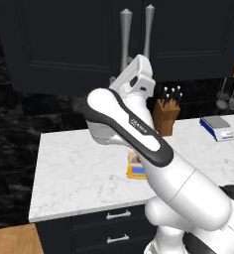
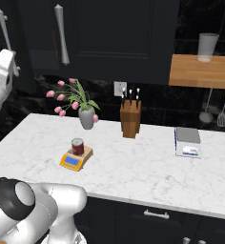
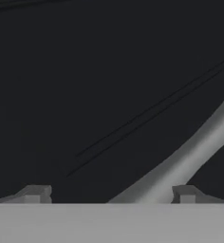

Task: Pick the canned food and place it on the digital scale for weighing, and close the cabinet.

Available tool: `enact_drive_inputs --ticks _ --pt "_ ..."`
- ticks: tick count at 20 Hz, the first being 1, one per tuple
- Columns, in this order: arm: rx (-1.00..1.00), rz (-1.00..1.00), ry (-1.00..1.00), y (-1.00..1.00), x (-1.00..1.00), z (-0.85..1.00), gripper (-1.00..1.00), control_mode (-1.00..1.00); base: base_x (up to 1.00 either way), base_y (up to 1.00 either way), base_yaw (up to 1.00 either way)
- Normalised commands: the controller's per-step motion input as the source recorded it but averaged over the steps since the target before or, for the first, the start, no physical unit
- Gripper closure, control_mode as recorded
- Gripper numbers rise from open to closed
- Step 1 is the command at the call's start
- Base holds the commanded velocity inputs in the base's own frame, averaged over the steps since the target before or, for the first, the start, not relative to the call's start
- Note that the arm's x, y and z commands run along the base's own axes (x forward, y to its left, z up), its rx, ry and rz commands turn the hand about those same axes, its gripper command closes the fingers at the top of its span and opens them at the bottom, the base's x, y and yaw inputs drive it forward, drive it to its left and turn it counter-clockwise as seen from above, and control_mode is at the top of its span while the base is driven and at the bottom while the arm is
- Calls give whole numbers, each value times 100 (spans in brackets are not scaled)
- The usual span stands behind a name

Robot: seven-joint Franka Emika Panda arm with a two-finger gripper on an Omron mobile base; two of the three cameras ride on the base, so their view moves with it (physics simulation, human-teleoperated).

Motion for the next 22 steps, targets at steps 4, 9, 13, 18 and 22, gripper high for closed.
enact_drive_inputs --ticks 4,9,13,18,22 --pt "0 -27 -16 7 91 0 -100 -100 0 0 0" --pt "-2 -30 -17 20 100 -3 -100 -100 0 0 0" --pt "0 -15 9 13 100 -1 -100 -100 0 0 0" --pt "0 -1 23 -3 95 0 -100 -100 0 0 0" --pt "0 0 7 -2 79 0 -100 -100 0 0 0"
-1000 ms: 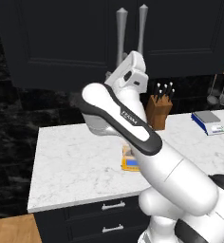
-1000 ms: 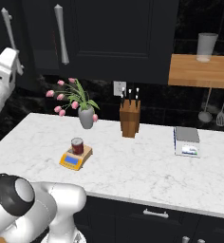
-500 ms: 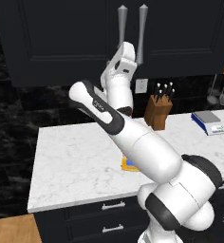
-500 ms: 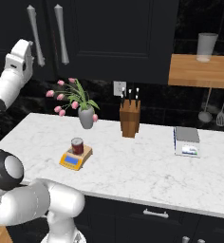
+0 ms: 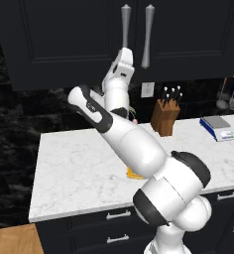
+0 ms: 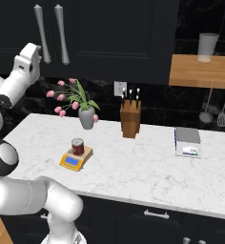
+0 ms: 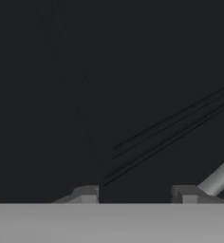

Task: Pick the canned food and place it on the digital scale for weighing, and close the cabinet.

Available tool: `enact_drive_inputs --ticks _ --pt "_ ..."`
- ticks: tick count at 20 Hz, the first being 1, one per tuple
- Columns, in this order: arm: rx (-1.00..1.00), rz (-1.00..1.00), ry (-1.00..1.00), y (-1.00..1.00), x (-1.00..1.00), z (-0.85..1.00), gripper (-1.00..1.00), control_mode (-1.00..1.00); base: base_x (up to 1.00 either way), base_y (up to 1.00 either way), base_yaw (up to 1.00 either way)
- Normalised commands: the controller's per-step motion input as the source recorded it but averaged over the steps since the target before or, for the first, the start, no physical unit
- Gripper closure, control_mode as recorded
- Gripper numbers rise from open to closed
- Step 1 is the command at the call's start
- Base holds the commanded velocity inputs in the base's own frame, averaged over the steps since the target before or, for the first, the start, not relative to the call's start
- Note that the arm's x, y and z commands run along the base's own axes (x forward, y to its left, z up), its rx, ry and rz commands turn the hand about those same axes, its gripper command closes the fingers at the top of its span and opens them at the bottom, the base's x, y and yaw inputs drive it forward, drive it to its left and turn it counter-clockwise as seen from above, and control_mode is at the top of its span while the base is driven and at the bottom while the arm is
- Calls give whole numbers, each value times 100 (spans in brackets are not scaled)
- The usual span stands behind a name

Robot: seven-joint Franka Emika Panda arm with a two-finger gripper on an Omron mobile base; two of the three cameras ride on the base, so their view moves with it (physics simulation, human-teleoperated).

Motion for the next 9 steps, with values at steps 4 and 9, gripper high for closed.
enact_drive_inputs --ticks 4,9 --pt "0 0 0 -4 66 -3 -100 -100 0 0 0" --pt "3 0 0 -31 -11 1 -100 -100 0 0 0"
